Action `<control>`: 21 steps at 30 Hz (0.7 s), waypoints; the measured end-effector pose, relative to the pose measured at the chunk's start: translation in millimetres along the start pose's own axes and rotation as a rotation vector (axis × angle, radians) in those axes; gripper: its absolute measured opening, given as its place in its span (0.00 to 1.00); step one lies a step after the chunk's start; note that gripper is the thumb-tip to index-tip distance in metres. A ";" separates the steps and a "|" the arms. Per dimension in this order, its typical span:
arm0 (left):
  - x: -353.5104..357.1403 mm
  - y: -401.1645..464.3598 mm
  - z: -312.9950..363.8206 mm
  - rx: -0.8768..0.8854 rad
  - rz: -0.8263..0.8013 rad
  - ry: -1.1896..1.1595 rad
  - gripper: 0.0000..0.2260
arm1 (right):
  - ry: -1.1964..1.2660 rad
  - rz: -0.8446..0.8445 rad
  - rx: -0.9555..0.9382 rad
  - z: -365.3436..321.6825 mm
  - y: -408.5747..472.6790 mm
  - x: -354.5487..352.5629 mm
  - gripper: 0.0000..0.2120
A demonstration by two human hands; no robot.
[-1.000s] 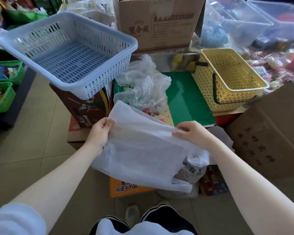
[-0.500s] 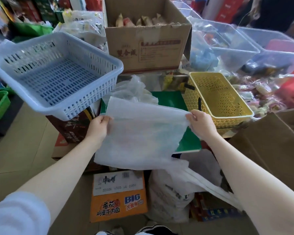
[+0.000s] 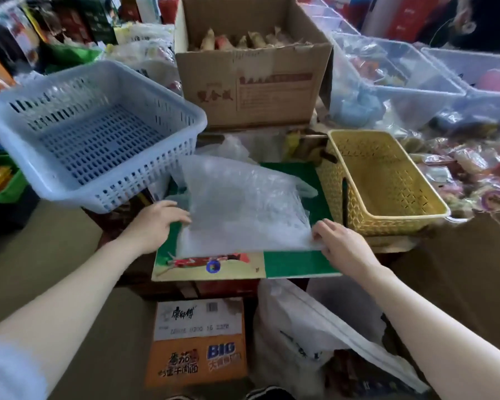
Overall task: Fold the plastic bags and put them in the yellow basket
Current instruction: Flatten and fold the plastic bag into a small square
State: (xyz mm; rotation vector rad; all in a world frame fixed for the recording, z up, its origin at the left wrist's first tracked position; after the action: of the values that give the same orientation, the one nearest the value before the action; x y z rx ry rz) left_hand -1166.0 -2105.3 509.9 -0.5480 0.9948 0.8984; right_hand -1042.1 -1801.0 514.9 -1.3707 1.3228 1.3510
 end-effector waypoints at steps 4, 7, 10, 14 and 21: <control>31.8 -13.3 24.6 0.036 0.051 0.107 0.25 | -0.051 -0.117 0.036 -8.7 -7.4 72.8 0.11; 76.1 -4.2 83.5 0.301 0.039 0.094 0.19 | -0.047 -0.103 0.051 -17.3 1.5 95.4 0.11; 151.5 9.5 107.8 0.162 -0.270 0.044 0.23 | -0.037 -0.205 0.064 -19.1 -1.0 115.4 0.20; 212.6 17.9 102.5 0.036 -0.429 0.201 0.43 | 0.051 -0.297 0.149 7.2 -29.4 120.6 0.40; 229.0 24.9 96.8 0.083 -0.415 0.292 0.42 | 0.783 -0.105 0.673 76.8 -74.9 112.5 0.10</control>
State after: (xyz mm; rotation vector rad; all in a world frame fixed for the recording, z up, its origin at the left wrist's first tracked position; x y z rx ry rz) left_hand -1084.2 -1930.6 351.1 -0.7952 1.1211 0.4127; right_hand -993.7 -1731.0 384.8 -1.4739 1.9287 0.1885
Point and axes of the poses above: each hand's wrist, its own y-axis towards the middle knuckle, its own x-axis out of the palm, z = x × y, the point moved 8 cm from there along y, towards the middle knuckle, and after that the axes turned 1 degree about -y, right-handed, at the moved point
